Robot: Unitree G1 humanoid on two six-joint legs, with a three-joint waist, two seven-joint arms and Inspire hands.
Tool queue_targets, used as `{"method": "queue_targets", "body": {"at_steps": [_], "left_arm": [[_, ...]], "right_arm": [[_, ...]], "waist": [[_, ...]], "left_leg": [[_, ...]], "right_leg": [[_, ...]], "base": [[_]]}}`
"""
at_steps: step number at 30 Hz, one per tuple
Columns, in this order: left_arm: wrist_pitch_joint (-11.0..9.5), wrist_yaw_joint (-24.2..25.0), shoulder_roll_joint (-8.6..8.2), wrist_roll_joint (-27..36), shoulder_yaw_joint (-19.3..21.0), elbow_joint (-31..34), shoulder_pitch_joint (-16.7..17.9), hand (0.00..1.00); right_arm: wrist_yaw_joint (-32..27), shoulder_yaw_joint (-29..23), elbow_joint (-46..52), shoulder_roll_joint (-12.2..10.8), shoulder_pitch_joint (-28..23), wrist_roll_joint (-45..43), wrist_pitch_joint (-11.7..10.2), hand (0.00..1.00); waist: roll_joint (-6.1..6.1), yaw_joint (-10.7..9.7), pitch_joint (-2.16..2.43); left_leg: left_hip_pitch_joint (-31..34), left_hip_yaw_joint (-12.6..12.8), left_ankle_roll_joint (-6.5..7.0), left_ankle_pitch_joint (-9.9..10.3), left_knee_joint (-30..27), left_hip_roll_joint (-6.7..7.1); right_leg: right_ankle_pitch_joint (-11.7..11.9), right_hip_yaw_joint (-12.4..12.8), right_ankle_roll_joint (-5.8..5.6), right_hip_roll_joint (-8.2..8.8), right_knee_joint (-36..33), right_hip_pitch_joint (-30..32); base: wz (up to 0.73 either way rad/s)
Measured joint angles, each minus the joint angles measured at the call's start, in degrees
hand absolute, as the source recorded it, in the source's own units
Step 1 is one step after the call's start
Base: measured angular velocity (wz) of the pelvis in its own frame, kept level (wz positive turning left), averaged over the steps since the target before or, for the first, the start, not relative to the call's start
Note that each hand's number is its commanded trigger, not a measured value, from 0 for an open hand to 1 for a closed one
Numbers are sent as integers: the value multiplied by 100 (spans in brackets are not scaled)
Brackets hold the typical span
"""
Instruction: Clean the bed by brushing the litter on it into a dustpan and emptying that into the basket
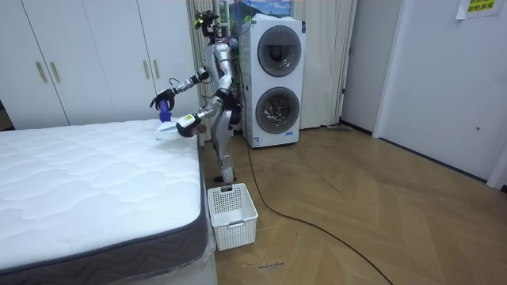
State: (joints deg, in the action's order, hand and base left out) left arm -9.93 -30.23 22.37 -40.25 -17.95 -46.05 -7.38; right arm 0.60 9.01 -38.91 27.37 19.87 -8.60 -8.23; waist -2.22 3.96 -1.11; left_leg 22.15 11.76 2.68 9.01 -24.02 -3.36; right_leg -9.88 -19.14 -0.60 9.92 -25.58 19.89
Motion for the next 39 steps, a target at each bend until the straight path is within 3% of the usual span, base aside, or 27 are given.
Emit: {"method": "queue_targets", "body": {"at_steps": [1,7,14,17,19,20,21,23,25,27,30,35,37,39], "left_arm": [[-3,9,-21,0,39,85,106,100],[-9,63,-132,11,557,364,282,100],[-47,55,-169,9,715,820,547,100],[-44,70,-168,20,722,1105,659,100],[-52,74,-160,11,734,1408,827,100],[-52,74,-156,10,734,1476,865,100],[-61,74,-152,10,734,1607,955,100],[-108,73,-151,10,746,1690,979,100],[-112,72,-149,13,804,1695,998,100],[-115,72,-151,13,827,1695,1036,100],[-113,72,-153,13,888,1700,1254,100],[-113,72,-320,8,907,1721,1479,100],[-113,75,-396,18,1001,1721,1461,100],[-113,79,-398,81,1040,1723,1404,100]], "right_arm": [[-79,-68,0,-48,-104,124,-4,0],[-447,-281,2,-207,-382,691,-31,0],[-866,-452,179,-342,-577,1183,-123,0],[-1058,-553,485,-362,-789,1373,-120,0],[-1237,-616,852,-419,-1125,1537,-140,0],[-1280,-640,891,-442,-1216,1552,-179,0],[-1326,-726,999,-495,-1372,1648,-196,0],[-1434,-879,1209,-519,-1566,1759,-207,0],[-1520,-948,1319,-518,-1602,1942,-238,0],[-1571,-1026,1386,-518,-1602,2027,-238,0],[-1642,-1027,1649,-516,-1609,2228,-238,0],[-1795,-1023,1768,-527,-1626,2389,-282,0],[-1933,-1049,1747,-532,-1644,2387,-282,0],[-2120,-1052,1709,-536,-1669,2389,-287,0]], "waist": [[39,-4,25],[55,-73,36],[75,-69,35],[87,-99,41],[113,-379,68],[105,-439,75],[114,-529,103],[120,-536,110],[120,-532,112],[111,-513,114],[82,-426,133],[21,-177,129],[-11,-128,114],[-69,2,99]], "left_leg": [[-124,10,-1,-2,103,17],[-500,17,-10,-6,391,86],[-886,-44,-15,-3,683,170],[-947,-197,-12,-5,738,245],[-1019,-639,-3,-11,745,400],[-1055,-764,3,-16,746,414],[-1102,-964,6,-21,727,473],[-1130,-1138,12,-38,703,558],[-1149,-1351,-7,-77,725,682],[-1170,-1467,-36,-133,781,708],[-1140,-1634,-103,-172,780,673],[-1006,-1877,-192,-230,670,667],[-875,-2259,-275,-293,568,720],[-821,-2547,-378,-415,605,734]], "right_leg": [[16,0,-25,-10,108,-123],[47,-81,-88,-22,399,-521],[53,-144,-163,-15,604,-905],[25,-135,-208,3,612,-1032],[-22,-123,-283,-1,700,-1356],[-47,-89,-321,2,723,-1453],[-57,44,-338,-23,824,-1618],[-84,199,-384,-46,989,-1786],[-124,182,-449,-53,1175,-1980],[-136,201,-468,-77,1222,-2065],[-139,180,-462,-176,1304,-2131],[-203,33,-364,-267,1292,-2192],[-287,-92,-223,-339,1162,-2180],[-377,-56,-74,-449,1021,-2090]], "base": [[0],[2],[7],[32],[89],[102],[86],[61],[46],[47],[30],[31],[75],[81]]}}
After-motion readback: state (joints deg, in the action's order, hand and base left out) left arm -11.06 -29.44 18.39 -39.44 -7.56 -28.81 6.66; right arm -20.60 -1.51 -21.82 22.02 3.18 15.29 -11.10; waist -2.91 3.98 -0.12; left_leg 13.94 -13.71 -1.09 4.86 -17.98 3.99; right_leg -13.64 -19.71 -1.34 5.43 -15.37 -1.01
